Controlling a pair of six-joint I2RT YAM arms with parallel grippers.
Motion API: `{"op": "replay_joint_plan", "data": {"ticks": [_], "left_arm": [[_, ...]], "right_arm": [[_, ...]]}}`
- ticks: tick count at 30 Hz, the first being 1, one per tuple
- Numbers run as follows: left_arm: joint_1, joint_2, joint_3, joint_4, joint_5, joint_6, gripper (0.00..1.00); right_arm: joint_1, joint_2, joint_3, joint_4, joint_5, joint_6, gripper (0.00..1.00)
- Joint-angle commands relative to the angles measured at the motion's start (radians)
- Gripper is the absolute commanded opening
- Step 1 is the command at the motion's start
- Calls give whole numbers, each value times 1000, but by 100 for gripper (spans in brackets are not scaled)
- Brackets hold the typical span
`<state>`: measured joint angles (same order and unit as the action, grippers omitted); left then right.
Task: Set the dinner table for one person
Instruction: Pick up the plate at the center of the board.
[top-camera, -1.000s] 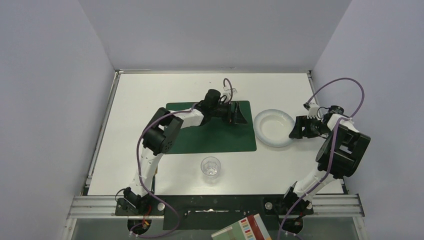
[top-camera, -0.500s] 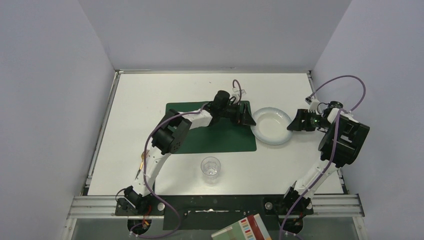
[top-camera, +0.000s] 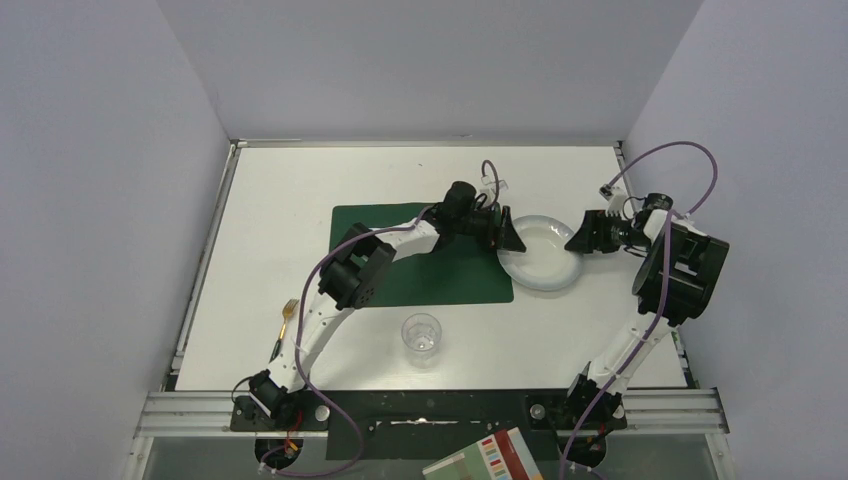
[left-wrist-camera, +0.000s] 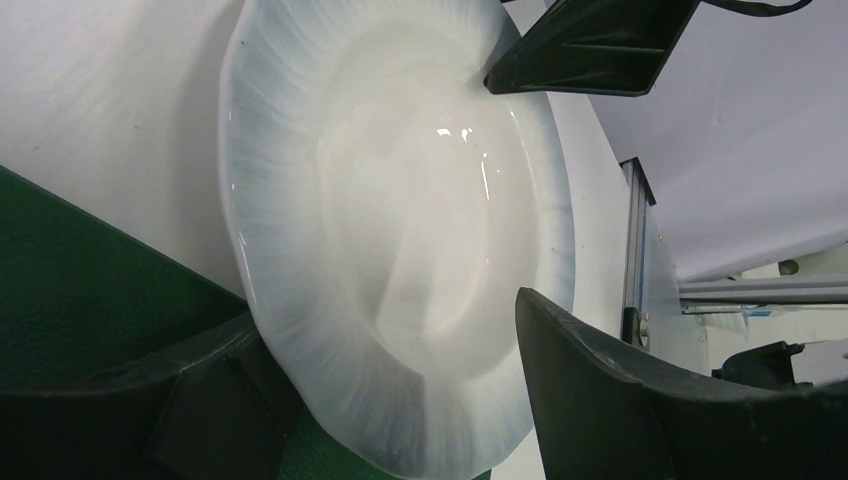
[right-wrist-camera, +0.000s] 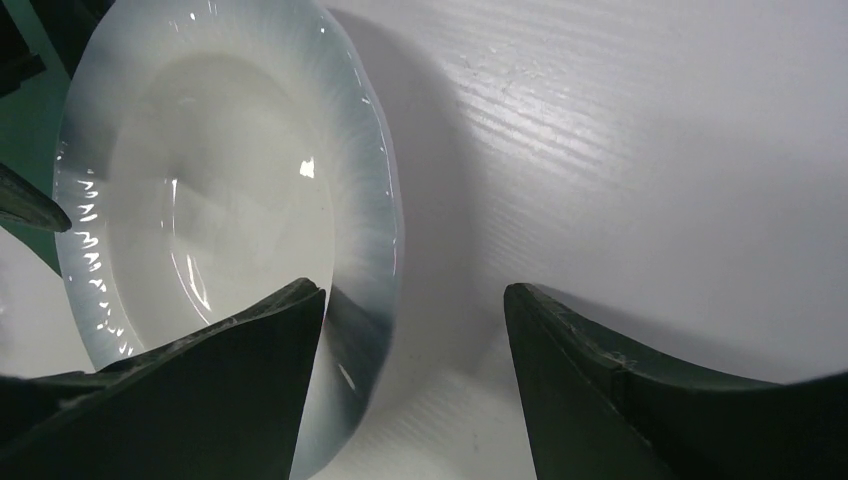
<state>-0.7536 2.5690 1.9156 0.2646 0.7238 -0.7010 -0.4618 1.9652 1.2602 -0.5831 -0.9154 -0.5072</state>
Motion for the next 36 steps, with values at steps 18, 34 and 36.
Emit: {"op": "replay_joint_plan", "data": {"ticks": [18,34,36], "left_arm": [[-25,33,120,-81,70,-23,33],[-26,46,152,-131,107,-17,0],[-26,45,161,-154,107,-2,0]], "right_arm": [[60,111,75,-374,-80,-279,55],[63,144,80,-465,-37,-318,0],[63,138,75,-451,-30,-308,0]]}}
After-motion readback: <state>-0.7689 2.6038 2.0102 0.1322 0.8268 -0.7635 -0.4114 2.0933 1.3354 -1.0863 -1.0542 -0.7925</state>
